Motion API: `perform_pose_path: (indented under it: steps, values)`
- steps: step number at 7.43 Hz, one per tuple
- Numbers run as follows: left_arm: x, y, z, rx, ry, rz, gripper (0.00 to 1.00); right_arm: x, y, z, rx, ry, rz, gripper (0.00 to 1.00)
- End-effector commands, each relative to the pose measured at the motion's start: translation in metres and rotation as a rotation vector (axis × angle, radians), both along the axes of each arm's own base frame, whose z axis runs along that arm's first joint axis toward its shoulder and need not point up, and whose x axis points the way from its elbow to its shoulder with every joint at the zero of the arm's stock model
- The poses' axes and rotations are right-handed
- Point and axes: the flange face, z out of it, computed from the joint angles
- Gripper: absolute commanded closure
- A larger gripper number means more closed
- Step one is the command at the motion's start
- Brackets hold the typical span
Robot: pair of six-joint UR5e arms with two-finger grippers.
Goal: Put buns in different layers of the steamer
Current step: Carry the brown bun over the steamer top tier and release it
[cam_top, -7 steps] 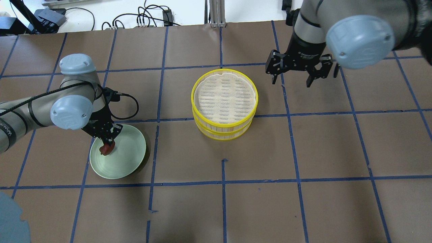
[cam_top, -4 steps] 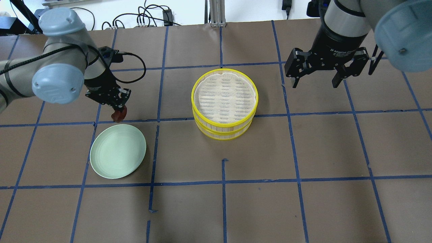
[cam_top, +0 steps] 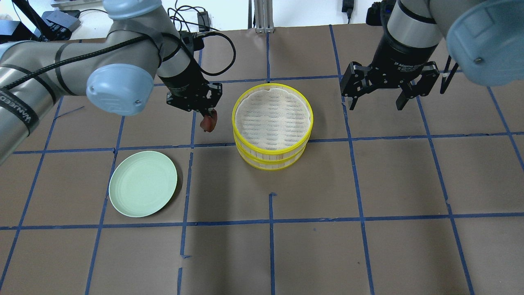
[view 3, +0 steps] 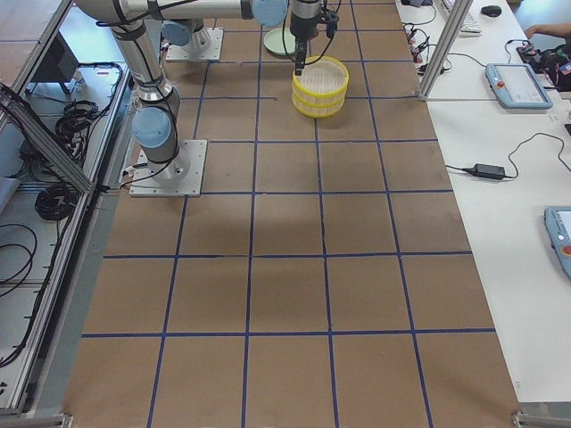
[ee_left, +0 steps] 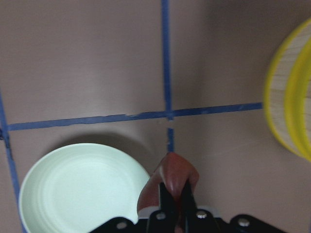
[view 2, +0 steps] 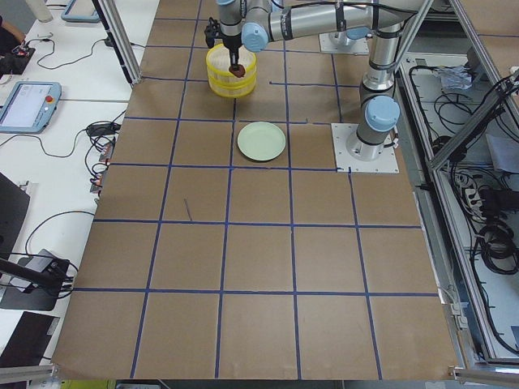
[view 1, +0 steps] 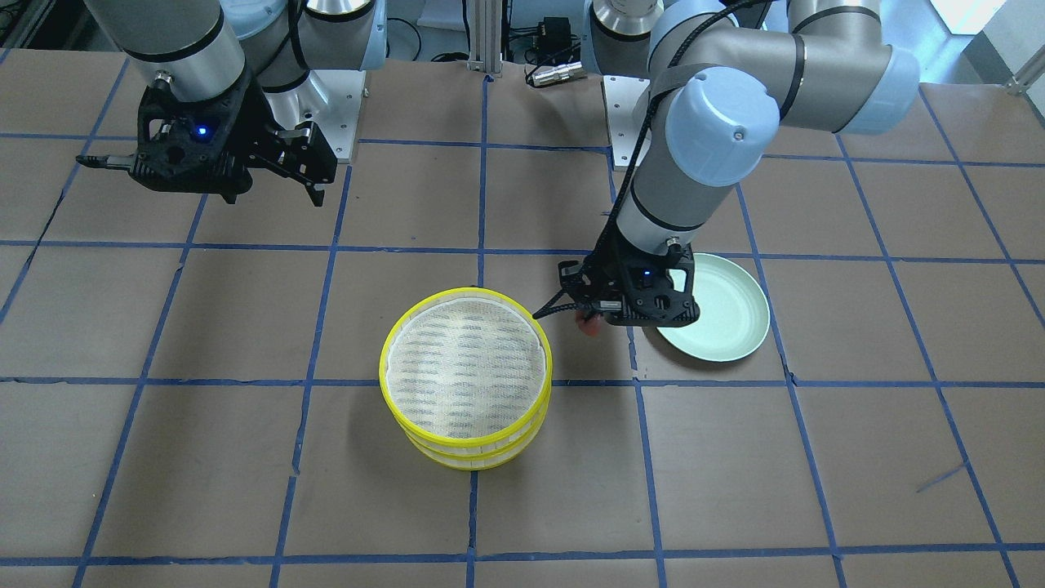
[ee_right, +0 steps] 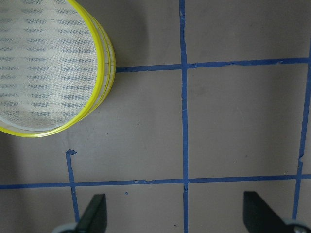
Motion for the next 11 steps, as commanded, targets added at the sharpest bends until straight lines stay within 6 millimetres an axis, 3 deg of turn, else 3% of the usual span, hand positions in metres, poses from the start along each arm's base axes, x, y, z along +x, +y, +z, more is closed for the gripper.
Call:
perform_pose_path:
  steps: [1, 2, 3, 9, 10, 11]
  values:
    - [-0.051, -0.007, -0.024, -0.027, 0.101, 0.068, 0.99, -0.002, -0.004, -0.007, 0.014, 0.007, -0.002, 0.0]
    - [-0.059, -0.009, -0.031, -0.028, 0.103, 0.089, 0.8, -0.001, -0.004, -0.01, 0.019, 0.008, -0.001, 0.0]
    - [-0.059, -0.007, -0.035, -0.02, 0.099, 0.088, 0.01, -0.001, -0.004, -0.01, 0.018, 0.006, -0.004, 0.0]
    - [-0.045, -0.006, -0.03, -0.077, -0.011, -0.008, 0.0, -0.001, -0.004, -0.012, 0.022, 0.005, -0.009, 0.0]
    - [-0.037, -0.005, -0.005, -0.119, -0.052, -0.022, 0.0, -0.001, -0.004, -0.013, 0.026, 0.005, -0.01, 0.0]
    - [-0.016, 0.011, 0.029, -0.128, -0.13, -0.063, 0.0, -0.001, -0.004, -0.013, 0.026, 0.006, -0.012, 0.0]
